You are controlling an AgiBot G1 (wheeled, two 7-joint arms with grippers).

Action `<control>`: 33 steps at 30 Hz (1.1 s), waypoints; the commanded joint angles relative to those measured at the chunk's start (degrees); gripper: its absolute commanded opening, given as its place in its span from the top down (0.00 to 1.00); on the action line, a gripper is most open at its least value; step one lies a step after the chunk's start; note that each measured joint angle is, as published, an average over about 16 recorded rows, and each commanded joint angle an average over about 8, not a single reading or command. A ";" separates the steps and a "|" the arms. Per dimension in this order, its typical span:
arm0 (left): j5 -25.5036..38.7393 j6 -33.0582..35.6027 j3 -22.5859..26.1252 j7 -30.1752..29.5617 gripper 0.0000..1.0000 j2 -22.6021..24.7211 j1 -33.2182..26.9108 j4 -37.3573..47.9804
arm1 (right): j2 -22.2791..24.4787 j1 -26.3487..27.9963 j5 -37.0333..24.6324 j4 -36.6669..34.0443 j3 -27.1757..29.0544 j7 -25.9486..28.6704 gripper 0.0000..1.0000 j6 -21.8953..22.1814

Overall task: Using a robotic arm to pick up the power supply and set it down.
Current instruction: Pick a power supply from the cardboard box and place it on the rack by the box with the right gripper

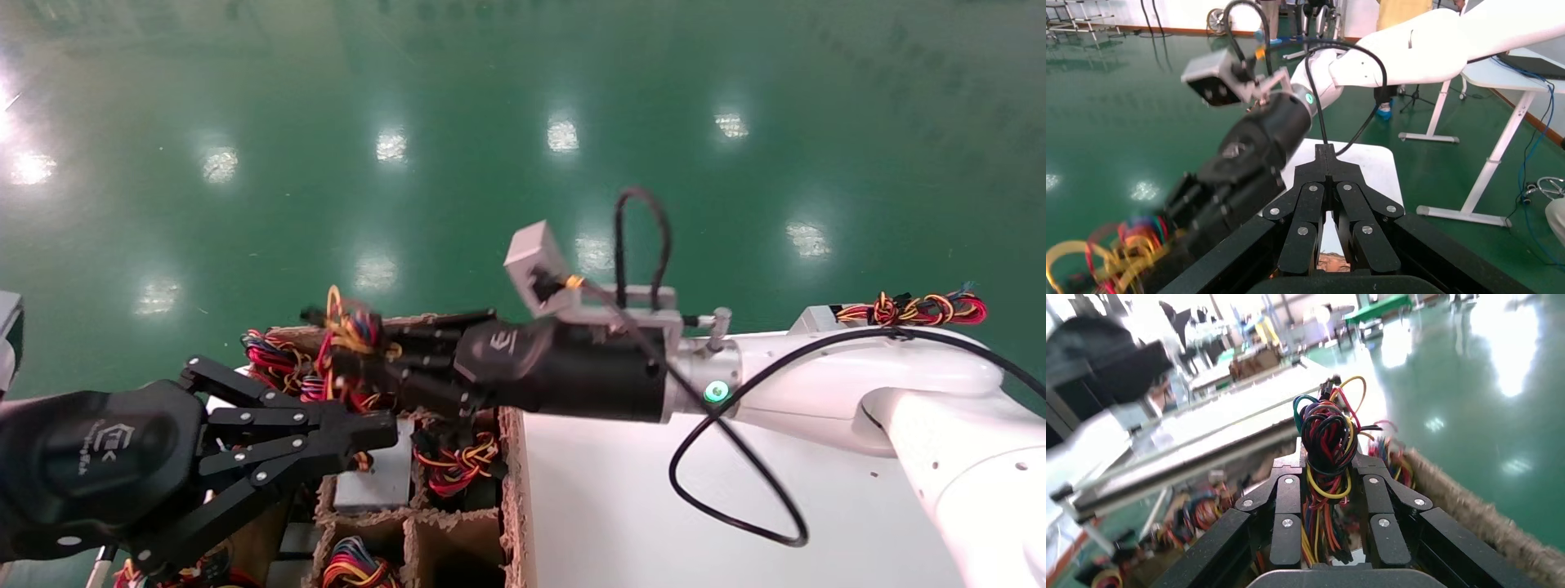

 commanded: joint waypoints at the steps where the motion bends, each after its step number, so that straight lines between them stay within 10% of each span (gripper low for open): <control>1: 0.00 0.00 0.00 0.00 1.00 0.00 0.00 0.00 | 0.26 -0.02 1.46 -0.47 0.70 0.90 1.00 -0.74; 33: 0.00 0.00 0.00 0.00 1.00 0.00 0.00 0.00 | 1.34 6.36 17.12 -2.10 6.72 5.49 1.00 0.66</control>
